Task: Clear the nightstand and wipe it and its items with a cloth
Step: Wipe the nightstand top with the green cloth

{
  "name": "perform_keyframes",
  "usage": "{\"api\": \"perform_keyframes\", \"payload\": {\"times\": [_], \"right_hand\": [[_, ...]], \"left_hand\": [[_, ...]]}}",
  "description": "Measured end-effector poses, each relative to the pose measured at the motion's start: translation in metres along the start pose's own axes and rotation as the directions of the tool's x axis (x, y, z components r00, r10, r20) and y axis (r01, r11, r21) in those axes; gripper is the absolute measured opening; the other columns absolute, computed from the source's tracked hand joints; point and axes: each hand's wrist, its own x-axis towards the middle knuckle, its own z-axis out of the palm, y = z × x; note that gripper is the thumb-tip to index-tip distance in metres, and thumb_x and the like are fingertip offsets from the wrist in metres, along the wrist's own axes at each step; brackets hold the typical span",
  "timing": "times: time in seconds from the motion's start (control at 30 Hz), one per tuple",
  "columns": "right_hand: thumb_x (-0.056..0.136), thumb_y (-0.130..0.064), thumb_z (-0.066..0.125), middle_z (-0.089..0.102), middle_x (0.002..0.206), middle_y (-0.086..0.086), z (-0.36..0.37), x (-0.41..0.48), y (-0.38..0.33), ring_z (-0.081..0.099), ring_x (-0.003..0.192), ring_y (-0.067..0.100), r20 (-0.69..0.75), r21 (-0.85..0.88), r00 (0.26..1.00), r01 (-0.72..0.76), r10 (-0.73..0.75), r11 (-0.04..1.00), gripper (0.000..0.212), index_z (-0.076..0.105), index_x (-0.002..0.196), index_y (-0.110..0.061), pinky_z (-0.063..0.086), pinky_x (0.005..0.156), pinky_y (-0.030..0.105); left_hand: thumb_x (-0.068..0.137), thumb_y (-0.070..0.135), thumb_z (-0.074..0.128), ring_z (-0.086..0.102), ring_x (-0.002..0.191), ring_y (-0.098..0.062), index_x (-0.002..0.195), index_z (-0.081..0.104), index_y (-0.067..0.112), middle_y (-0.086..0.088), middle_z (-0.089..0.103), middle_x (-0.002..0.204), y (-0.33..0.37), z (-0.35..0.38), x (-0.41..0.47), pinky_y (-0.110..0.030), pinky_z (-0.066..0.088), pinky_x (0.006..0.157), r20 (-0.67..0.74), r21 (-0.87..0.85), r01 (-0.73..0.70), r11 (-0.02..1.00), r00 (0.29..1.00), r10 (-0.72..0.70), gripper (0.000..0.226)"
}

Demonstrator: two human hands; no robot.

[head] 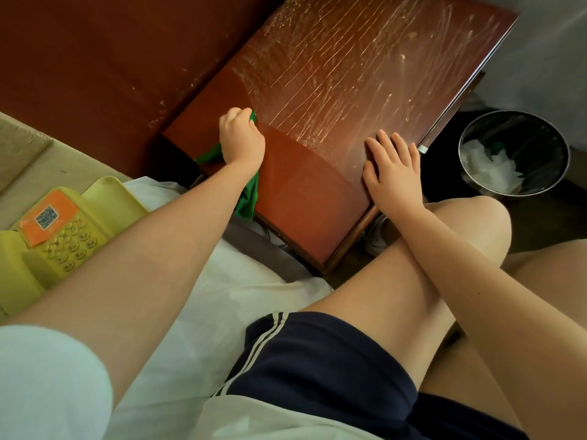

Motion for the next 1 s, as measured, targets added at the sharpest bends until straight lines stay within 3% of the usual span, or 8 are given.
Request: {"api": "perform_keyframes", "payload": {"times": [0.27,0.57,0.8,1.0], "right_hand": [[0.100,-0.023,0.036,0.030,0.152,0.006,0.002,0.000,0.000,0.016,0.144,0.028,-0.023,0.009,1.000,0.002,-0.002,1.000,0.043,0.039,0.142,-0.014,0.001,0.116,0.042],[0.101,-0.023,0.036,0.030,0.152,0.006,0.002,0.000,-0.001,0.016,0.144,0.028,-0.023,0.002,1.000,0.004,-0.004,1.000,0.042,0.039,0.142,-0.014,0.001,0.116,0.042],[0.100,-0.022,0.036,0.030,0.152,0.005,0.001,0.000,-0.002,0.016,0.144,0.027,-0.022,0.016,1.000,-0.006,0.006,1.000,0.042,0.040,0.142,-0.014,0.001,0.115,0.041],[0.100,-0.023,0.037,0.030,0.152,0.004,0.001,0.000,0.000,0.016,0.144,0.026,-0.021,0.031,1.000,-0.001,0.002,1.000,0.042,0.040,0.142,-0.015,0.001,0.116,0.041]], "left_hand": [[0.098,0.008,0.041,0.044,0.122,-0.021,0.130,0.055,0.008,-0.006,0.055,0.130,-0.002,-0.001,-0.011,-0.025,0.036,0.097,0.063,0.004,-0.187,0.982,0.980,0.186,0.035],[0.094,0.003,0.045,0.049,0.114,-0.027,0.124,0.060,0.005,-0.010,0.060,0.122,0.014,0.005,-0.051,-0.028,0.038,0.094,0.104,-0.087,-0.412,0.907,0.902,0.419,0.033],[0.087,0.000,0.047,0.056,0.105,-0.033,0.113,0.066,0.000,-0.014,0.065,0.109,0.037,0.008,-0.099,-0.039,0.044,0.092,0.142,-0.173,-0.545,0.821,0.811,0.568,0.032],[0.086,0.008,0.037,0.060,0.098,-0.033,0.107,0.068,-0.002,-0.016,0.067,0.104,0.054,0.008,-0.150,-0.037,0.045,0.090,0.205,-0.260,-0.660,0.705,0.675,0.708,0.039]]}}
